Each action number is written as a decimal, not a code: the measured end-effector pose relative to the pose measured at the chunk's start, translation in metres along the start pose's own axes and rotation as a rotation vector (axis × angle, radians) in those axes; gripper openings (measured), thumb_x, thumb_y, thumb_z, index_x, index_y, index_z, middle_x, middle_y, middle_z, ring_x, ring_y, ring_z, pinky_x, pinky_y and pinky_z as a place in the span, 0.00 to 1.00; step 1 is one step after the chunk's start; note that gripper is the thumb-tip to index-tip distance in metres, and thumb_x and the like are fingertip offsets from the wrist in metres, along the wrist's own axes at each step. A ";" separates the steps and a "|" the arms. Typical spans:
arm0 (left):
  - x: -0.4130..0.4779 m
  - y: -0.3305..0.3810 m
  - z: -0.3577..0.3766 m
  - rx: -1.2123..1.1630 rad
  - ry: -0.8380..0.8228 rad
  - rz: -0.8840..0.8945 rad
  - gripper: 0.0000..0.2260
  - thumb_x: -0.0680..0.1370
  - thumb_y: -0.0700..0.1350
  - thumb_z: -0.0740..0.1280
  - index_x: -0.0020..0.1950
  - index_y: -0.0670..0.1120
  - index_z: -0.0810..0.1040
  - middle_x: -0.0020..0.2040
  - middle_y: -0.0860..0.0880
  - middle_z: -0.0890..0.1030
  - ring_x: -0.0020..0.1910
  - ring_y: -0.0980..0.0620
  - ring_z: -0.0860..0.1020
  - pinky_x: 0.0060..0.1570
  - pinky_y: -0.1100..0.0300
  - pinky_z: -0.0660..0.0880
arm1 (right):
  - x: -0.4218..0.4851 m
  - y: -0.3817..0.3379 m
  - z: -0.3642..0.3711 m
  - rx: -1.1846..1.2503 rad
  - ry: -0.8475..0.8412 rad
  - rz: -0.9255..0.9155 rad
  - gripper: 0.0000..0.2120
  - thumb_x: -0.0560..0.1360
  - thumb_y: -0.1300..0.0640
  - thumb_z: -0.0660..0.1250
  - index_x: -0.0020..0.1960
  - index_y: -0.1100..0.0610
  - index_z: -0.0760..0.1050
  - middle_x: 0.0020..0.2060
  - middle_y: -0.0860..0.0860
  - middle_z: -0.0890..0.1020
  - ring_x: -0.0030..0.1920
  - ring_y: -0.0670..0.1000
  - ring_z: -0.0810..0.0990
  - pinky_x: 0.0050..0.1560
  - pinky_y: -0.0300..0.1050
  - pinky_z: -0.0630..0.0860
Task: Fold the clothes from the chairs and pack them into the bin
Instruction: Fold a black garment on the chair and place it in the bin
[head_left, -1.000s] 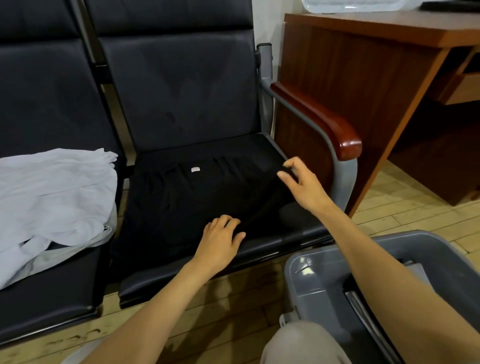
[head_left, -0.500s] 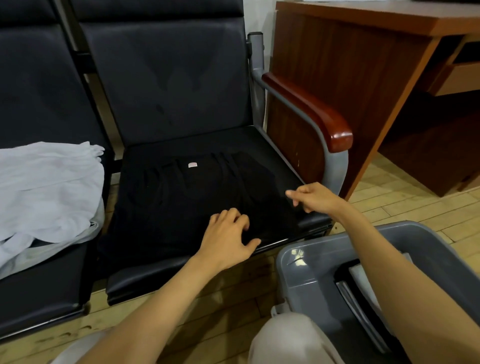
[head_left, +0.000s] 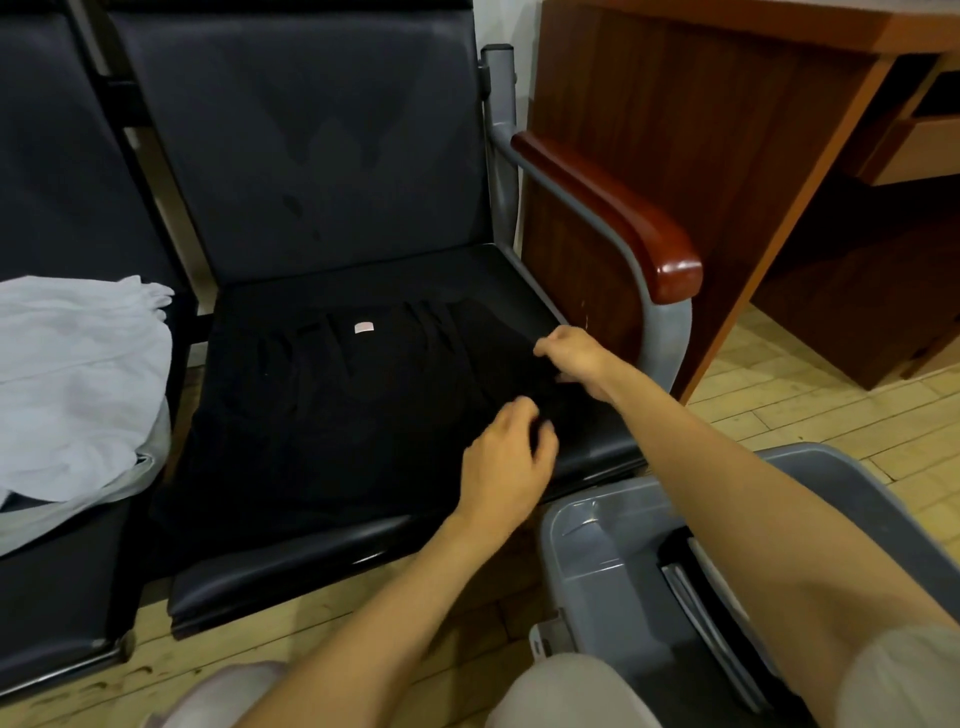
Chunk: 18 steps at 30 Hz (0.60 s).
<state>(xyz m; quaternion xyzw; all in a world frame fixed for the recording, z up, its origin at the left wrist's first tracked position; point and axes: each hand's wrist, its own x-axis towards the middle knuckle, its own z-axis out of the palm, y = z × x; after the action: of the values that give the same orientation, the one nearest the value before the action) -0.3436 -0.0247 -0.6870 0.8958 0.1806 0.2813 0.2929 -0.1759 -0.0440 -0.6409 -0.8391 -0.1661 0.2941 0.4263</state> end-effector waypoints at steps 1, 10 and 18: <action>0.004 -0.001 -0.007 -0.120 0.037 -0.118 0.06 0.80 0.47 0.62 0.44 0.47 0.70 0.38 0.51 0.74 0.34 0.54 0.74 0.34 0.58 0.68 | -0.001 -0.005 0.000 0.170 -0.042 0.048 0.07 0.79 0.61 0.60 0.56 0.59 0.70 0.48 0.56 0.76 0.48 0.53 0.77 0.41 0.44 0.76; 0.005 -0.005 -0.024 -0.308 0.049 -0.139 0.07 0.81 0.46 0.63 0.49 0.43 0.73 0.46 0.49 0.73 0.43 0.56 0.72 0.44 0.66 0.68 | 0.004 -0.012 -0.010 0.062 0.110 -0.292 0.13 0.76 0.69 0.63 0.56 0.56 0.76 0.45 0.53 0.76 0.37 0.48 0.74 0.37 0.40 0.73; -0.006 -0.006 -0.018 0.102 -0.434 0.164 0.12 0.79 0.56 0.63 0.53 0.49 0.76 0.57 0.54 0.76 0.59 0.55 0.72 0.59 0.58 0.69 | -0.013 0.035 -0.023 -0.283 0.071 -0.226 0.04 0.79 0.57 0.64 0.52 0.56 0.75 0.50 0.54 0.79 0.47 0.49 0.76 0.46 0.41 0.70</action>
<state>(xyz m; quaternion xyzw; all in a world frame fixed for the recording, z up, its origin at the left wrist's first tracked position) -0.3602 -0.0160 -0.6812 0.9606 0.0542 0.0956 0.2555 -0.1704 -0.0854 -0.6541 -0.8765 -0.2838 0.1885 0.3401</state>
